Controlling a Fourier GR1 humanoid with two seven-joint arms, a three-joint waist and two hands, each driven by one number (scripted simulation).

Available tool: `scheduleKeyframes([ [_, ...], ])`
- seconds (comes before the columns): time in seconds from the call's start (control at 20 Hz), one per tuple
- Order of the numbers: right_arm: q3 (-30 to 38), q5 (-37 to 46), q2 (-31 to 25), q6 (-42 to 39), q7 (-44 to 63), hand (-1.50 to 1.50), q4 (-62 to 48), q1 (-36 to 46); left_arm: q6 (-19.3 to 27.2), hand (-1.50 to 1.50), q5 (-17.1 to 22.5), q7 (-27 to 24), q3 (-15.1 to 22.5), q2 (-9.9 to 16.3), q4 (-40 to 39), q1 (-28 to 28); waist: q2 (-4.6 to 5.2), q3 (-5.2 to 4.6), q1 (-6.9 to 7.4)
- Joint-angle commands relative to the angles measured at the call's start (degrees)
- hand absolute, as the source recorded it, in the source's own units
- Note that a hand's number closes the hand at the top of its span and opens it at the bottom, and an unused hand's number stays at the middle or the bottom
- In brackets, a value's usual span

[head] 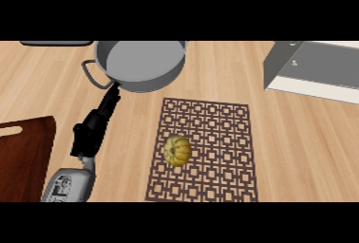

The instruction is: Pick the lemon from the placemat and place it in the tiered shelf

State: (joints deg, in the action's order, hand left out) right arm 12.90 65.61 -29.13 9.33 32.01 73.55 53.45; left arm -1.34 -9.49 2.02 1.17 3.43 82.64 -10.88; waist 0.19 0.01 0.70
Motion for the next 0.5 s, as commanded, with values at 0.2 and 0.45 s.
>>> scheduleKeyframes([
  [0.2, 8.15, -10.09, 3.04, 15.12, -8.12, 1.5, -7.91, 1.82, -0.8, 0.0, -0.02, 1.5, 0.64, 0.42, 2.63, 0.92, 0.1, 0.11, 0.65],
  [0.45, 11.43, -16.18, 0.31, 19.22, -17.98, 1.5, -16.92, 2.05, 1.1, 0.0, -1.16, -4.23, -0.02, -0.95, -4.24, -0.19, 0.21, 0.01, -0.13],
])
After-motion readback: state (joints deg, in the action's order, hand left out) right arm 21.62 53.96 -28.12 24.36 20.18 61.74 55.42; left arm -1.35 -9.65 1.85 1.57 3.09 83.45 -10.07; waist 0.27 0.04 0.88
